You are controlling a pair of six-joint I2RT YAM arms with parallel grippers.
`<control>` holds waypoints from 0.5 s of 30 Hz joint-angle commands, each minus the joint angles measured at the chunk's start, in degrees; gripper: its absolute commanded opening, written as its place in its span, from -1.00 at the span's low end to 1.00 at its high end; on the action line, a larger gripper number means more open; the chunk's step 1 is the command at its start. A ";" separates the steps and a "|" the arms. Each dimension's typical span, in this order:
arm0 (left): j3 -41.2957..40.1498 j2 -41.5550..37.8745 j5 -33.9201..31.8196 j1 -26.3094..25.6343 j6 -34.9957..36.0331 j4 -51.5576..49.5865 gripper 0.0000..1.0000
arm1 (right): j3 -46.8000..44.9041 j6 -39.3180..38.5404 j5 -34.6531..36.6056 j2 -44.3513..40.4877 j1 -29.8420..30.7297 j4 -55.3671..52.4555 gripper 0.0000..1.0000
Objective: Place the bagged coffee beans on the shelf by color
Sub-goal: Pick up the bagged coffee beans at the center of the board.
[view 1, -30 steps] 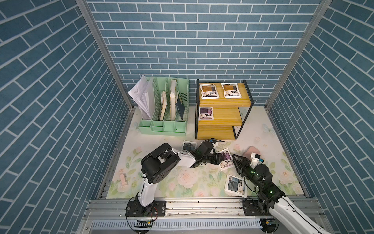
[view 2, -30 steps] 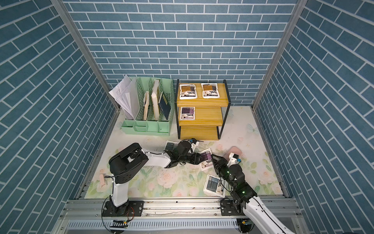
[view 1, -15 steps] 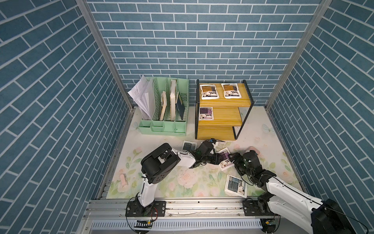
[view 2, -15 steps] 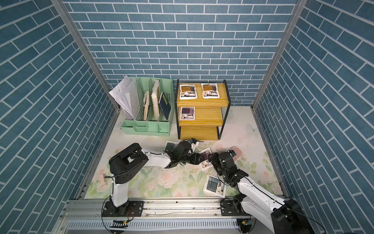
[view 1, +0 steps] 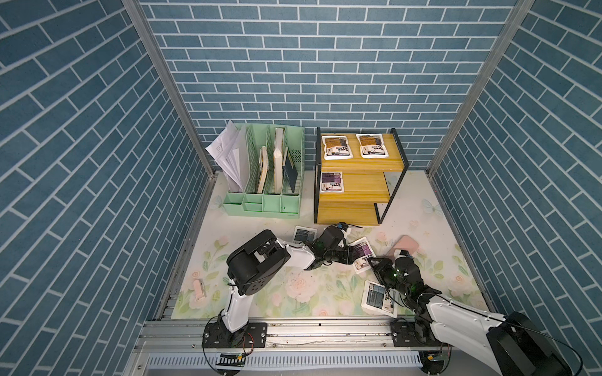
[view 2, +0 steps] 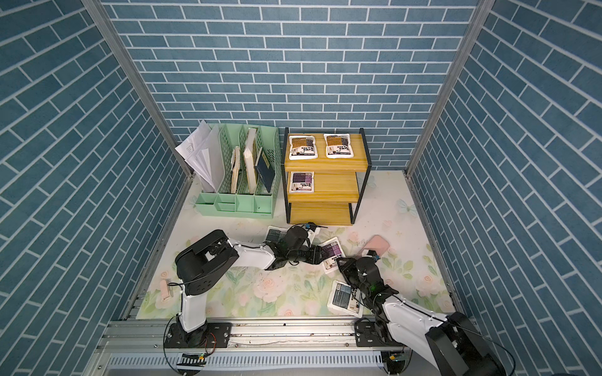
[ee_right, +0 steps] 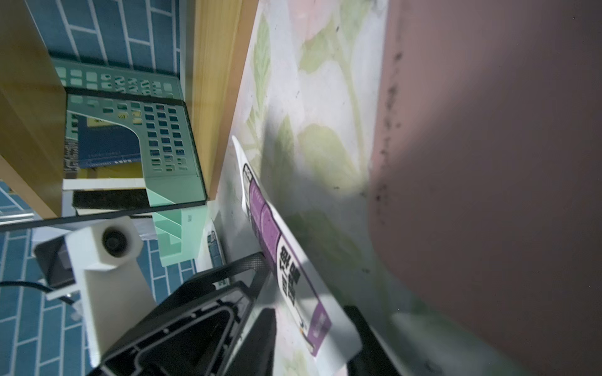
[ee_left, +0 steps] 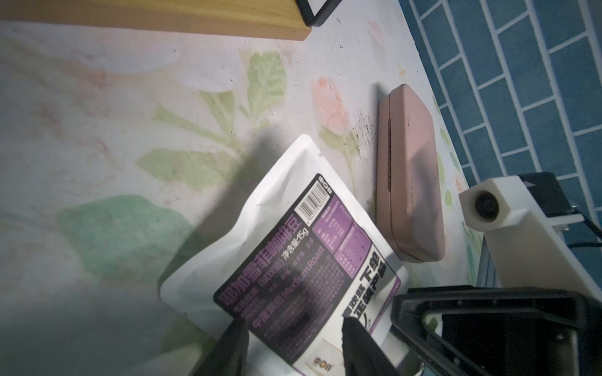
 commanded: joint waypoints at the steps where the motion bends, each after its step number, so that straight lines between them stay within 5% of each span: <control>1: -0.49 0.81 -1.07 -0.29 0.40 -4.10 0.05 | 0.06 0.93 -0.98 1.66 0.28 5.39 -0.47; 15: -0.15 -0.63 -1.40 -0.23 1.08 -5.59 0.05 | 0.79 -0.48 0.06 2.69 0.23 7.29 -0.79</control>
